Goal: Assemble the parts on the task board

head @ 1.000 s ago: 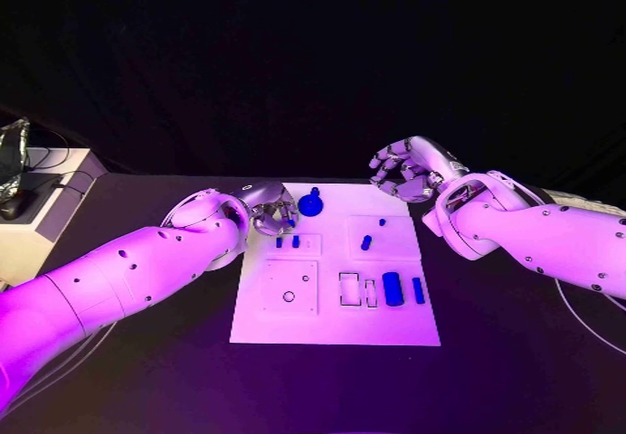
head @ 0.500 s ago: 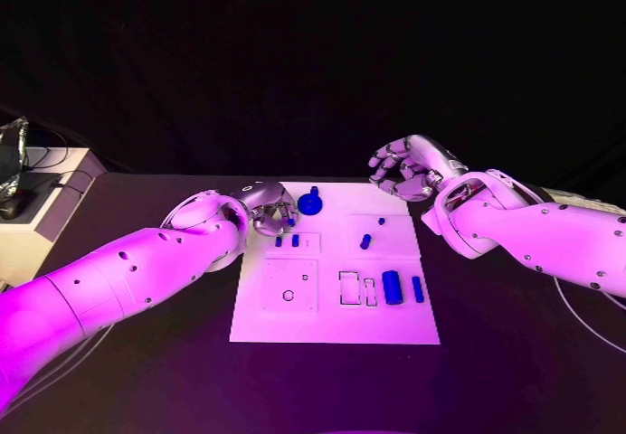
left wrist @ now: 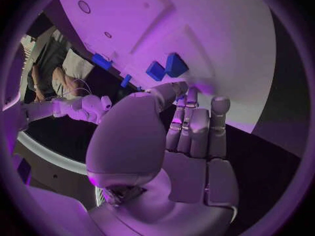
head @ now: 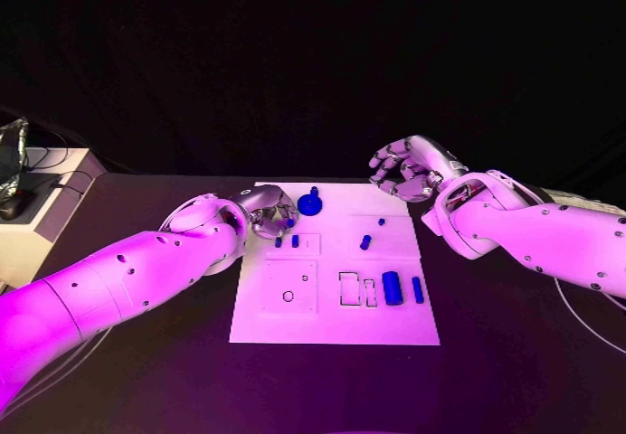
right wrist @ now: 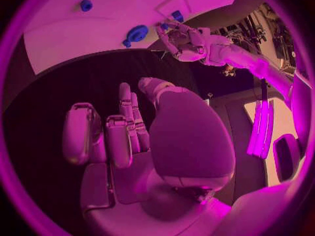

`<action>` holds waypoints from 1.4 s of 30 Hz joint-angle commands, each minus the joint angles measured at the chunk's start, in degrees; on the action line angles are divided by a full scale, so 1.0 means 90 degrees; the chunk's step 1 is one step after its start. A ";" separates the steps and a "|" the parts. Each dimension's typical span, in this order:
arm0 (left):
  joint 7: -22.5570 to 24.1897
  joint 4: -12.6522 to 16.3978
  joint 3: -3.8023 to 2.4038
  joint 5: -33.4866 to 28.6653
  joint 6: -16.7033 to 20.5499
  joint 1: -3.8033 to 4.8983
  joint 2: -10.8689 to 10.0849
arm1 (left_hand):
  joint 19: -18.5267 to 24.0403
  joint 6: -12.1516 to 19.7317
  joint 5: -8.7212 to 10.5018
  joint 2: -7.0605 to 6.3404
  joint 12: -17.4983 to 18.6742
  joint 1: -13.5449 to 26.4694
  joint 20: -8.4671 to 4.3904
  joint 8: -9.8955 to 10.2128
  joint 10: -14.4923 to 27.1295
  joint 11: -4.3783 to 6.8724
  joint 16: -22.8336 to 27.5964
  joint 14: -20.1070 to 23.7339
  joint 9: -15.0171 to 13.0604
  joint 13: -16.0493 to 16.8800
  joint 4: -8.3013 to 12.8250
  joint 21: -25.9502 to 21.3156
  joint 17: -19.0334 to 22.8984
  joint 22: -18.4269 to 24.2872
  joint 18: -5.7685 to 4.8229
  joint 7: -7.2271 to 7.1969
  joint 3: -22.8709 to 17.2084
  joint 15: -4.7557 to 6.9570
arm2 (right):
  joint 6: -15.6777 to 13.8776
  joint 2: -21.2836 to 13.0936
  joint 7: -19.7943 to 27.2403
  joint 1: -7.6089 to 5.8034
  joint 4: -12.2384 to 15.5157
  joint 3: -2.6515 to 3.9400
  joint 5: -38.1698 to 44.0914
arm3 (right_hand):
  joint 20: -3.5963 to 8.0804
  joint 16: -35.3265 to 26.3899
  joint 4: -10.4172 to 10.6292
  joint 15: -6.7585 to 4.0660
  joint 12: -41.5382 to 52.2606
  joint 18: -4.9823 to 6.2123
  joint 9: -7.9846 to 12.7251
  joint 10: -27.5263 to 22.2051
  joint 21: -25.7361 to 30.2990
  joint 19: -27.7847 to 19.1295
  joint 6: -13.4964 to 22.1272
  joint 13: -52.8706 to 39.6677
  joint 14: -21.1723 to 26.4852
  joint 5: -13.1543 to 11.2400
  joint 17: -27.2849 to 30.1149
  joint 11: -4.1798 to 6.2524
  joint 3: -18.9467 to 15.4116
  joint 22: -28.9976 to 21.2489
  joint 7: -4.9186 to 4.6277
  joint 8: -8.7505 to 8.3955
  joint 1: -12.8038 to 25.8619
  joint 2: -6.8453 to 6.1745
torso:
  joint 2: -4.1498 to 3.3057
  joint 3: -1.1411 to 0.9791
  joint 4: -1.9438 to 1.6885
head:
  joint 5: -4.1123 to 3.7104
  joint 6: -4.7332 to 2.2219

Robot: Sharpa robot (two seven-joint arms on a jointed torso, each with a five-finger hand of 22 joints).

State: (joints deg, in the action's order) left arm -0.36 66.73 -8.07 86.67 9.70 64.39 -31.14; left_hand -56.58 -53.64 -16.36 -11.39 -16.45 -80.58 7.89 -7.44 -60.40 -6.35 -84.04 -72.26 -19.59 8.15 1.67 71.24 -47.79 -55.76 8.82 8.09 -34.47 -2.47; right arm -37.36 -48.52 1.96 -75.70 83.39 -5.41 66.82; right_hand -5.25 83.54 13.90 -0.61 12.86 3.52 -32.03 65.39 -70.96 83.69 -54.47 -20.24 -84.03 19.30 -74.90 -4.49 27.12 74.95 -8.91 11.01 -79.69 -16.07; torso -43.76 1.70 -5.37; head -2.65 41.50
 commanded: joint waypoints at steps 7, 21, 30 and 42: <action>-0.0056 0.0014 -0.0004 -0.0079 0.0065 0.0000 -0.0022 | 0.0081 0.0102 0.0015 -0.0097 0.0041 0.0041 0.0051 0.0070 0.0158 -0.0045 0.0039 0.0113 0.0040 -0.0019 -0.0016 -0.0080 0.0140 0.0071 0.0009 -0.0026 0.0016 -0.0032 | -0.0015 -0.0008 0.0044 0.0004 0.0005 0.0000 0.0068 | -0.0026 -0.0041 -0.0038 0.0048 -0.0037 0.0053 -0.0011 0.0046 0.0039 -0.0021 -0.0048 0.0011 -0.0300 0.0004 -0.0102 0.0006 -0.0010 0.0380 0.0016 -0.0041 0.0071 -0.0016 | 0.0000 0.0002 0.0000 | -0.0011 0.0000; -0.0107 0.0027 -0.0189 -0.0143 0.0132 -0.0002 -0.0179 | 0.0494 0.0488 0.0005 -0.0249 0.0184 0.0164 0.0277 0.0304 0.1105 -0.0310 0.0084 0.0465 0.0219 -0.0160 -0.0124 -0.0412 0.0693 0.0500 0.0094 -0.0129 0.0197 -0.0275 | 0.0071 -0.0038 0.0026 0.0026 -0.0023 0.0000 0.0057 | -0.0032 -0.0028 -0.0051 0.0060 -0.0119 0.0045 -0.0016 0.0005 0.0005 -0.0007 -0.0052 0.0081 -0.0307 -0.0003 -0.0129 -0.0012 -0.0017 0.0405 0.0005 -0.0064 0.0081 -0.0022 | 0.0004 0.0008 -0.0004 | -0.0033 -0.0056; -0.0035 -0.0048 -0.0496 -0.1483 0.0378 -0.0004 -0.0357 | 0.0916 0.0446 -0.0060 0.0015 -0.0290 -0.0026 0.0357 0.0270 0.1477 -0.0358 0.0317 0.1241 0.0392 -0.0262 -0.0566 -0.0927 0.2046 0.1112 0.0203 0.0128 0.0806 -0.0324 | 0.0833 -0.0117 -0.0174 0.0079 -0.0102 -0.0002 0.0163 | -0.0030 0.0064 -0.0205 0.0059 -0.0182 0.0006 0.0006 0.0149 -0.0194 0.0076 0.0046 0.0185 -0.0356 0.0012 -0.0285 -0.0014 0.0053 0.0536 -0.0024 -0.0210 -0.0053 -0.0001 | 0.0011 0.0003 -0.0004 | -0.0075 -0.0116; 0.1623 0.0354 -0.0791 -0.6503 -0.0222 -0.0283 -0.1161 | 0.1983 0.0266 -0.0004 0.0009 -0.0824 0.0090 0.0413 -0.0142 0.1206 -0.0345 0.2386 0.2852 0.0528 -0.0442 -0.0719 -0.2186 0.3657 0.1745 0.0163 0.0476 0.0190 -0.0378 | 0.2085 -0.0164 -0.0775 0.0196 -0.0332 -0.0026 0.2361 | -0.0065 0.0042 -0.0478 0.0093 -0.0545 0.0003 0.0148 0.0058 -0.0218 0.0079 -0.0047 0.0540 -0.0335 -0.0341 -0.0221 -0.0044 0.0145 0.0580 0.0011 -0.0366 -0.0171 -0.0069 | 0.0025 0.0003 -0.0015 | -0.0348 -0.0222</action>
State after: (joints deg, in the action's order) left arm 7.02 69.37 -15.11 46.76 11.28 62.10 -41.27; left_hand -39.03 -50.79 -16.67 -11.23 -23.74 -80.12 11.51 -8.57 -49.20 -9.62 -62.86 -46.90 -14.89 4.21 -4.75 51.94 -15.05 -40.26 9.74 12.40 -33.05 -5.81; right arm -24.39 -50.00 -1.98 -74.10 80.49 -5.61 77.87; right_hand -5.46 83.88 9.88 -0.09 8.17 3.52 -30.75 66.29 -72.82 83.90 -54.56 -15.52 -84.14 16.47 -74.90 -5.00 28.33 74.92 -8.69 8.06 -81.15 -16.31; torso -43.63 1.77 -5.41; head -5.26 39.57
